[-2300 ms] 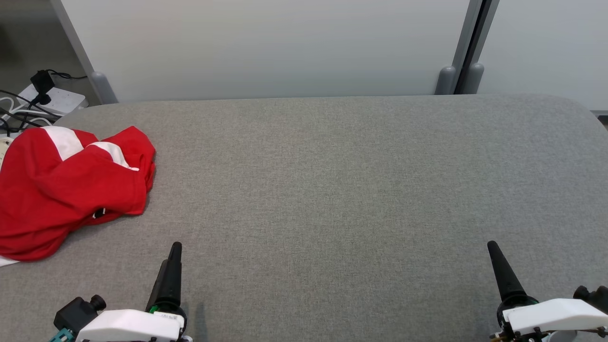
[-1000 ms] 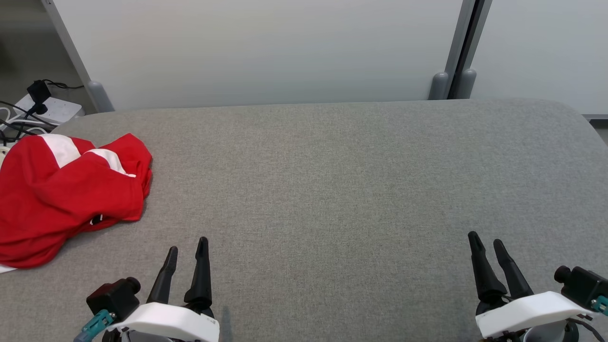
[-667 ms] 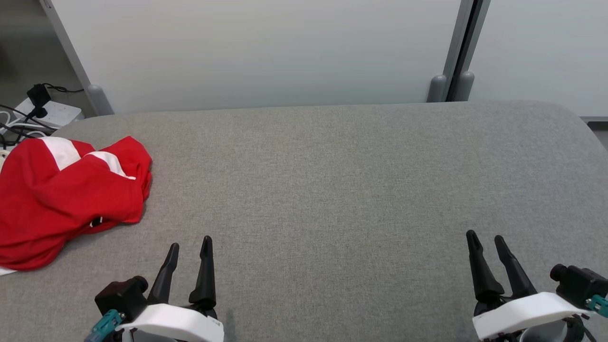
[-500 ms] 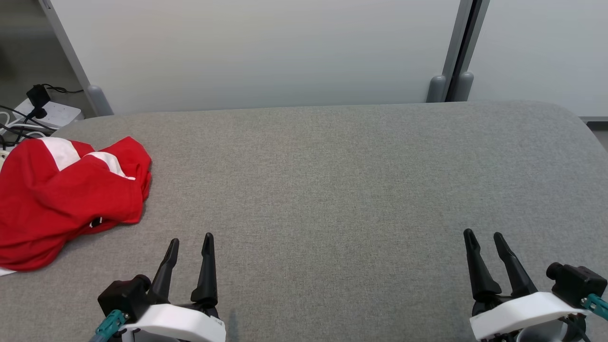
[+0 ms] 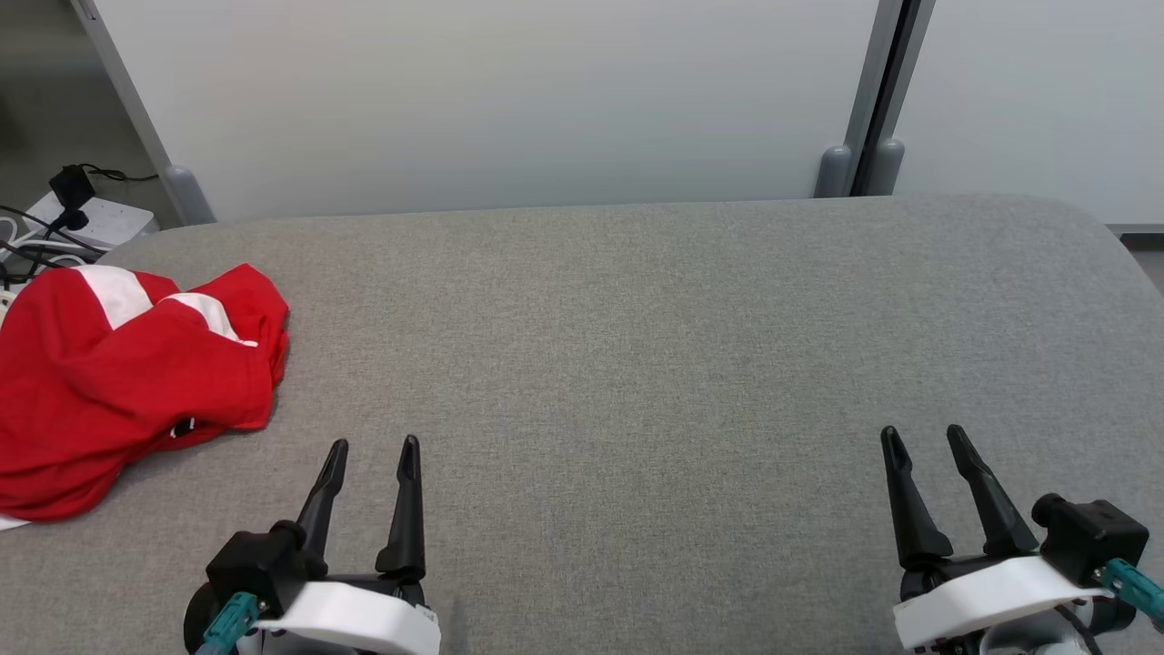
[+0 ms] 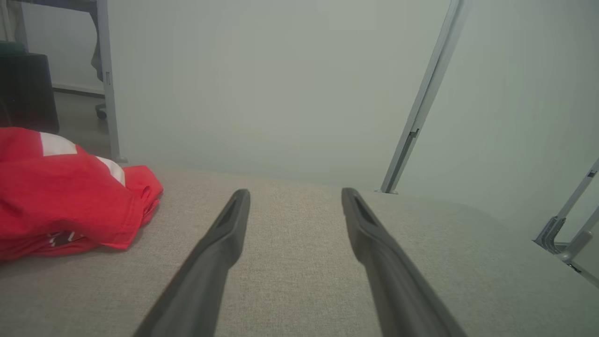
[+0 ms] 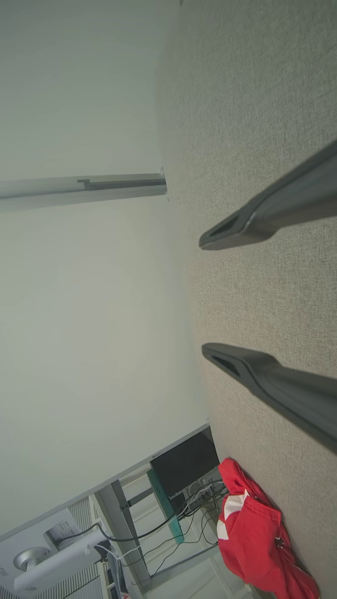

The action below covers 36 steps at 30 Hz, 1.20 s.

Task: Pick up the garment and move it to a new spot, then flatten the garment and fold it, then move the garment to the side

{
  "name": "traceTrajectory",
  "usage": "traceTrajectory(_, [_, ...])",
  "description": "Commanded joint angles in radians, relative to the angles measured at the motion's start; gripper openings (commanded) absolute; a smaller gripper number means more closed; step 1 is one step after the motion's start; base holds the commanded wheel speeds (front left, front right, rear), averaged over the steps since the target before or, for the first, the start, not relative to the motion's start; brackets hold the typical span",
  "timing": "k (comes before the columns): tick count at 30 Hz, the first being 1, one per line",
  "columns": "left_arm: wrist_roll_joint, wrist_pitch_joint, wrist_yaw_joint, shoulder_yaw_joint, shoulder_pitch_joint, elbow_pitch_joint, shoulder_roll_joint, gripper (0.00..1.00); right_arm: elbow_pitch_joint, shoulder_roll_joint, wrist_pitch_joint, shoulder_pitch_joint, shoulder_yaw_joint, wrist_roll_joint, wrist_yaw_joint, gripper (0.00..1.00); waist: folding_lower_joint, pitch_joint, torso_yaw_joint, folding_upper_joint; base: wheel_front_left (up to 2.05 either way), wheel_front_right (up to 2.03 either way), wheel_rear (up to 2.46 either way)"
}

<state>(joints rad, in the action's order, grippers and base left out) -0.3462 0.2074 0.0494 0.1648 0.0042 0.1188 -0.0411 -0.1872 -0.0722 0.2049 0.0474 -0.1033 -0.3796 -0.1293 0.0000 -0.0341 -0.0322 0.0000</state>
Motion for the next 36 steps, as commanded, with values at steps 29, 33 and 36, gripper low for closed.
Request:
traceTrajectory(29, [0.095,0.054,-0.059,-0.008,-0.074,0.011,-0.009,1.00,0.041,-0.016,0.057,0.040,-0.020,0.193,-0.001,1.00,0.0000,0.002,0.000,0.0000,0.00,0.00,0.00])
traceTrajectory(33, [0.117,0.054,-0.044,-0.017,-0.074,0.009,-0.009,1.00,0.044,-0.014,0.057,0.038,-0.022,0.193,-0.001,1.00,0.0000,0.006,0.009,0.0000,0.00,0.00,0.00])
traceTrajectory(36, [0.126,0.054,-0.037,-0.027,-0.074,0.003,-0.009,1.00,0.049,-0.016,0.057,0.034,-0.031,0.193,-0.001,1.00,0.0000,0.010,0.029,0.0000,0.00,0.00,0.00])
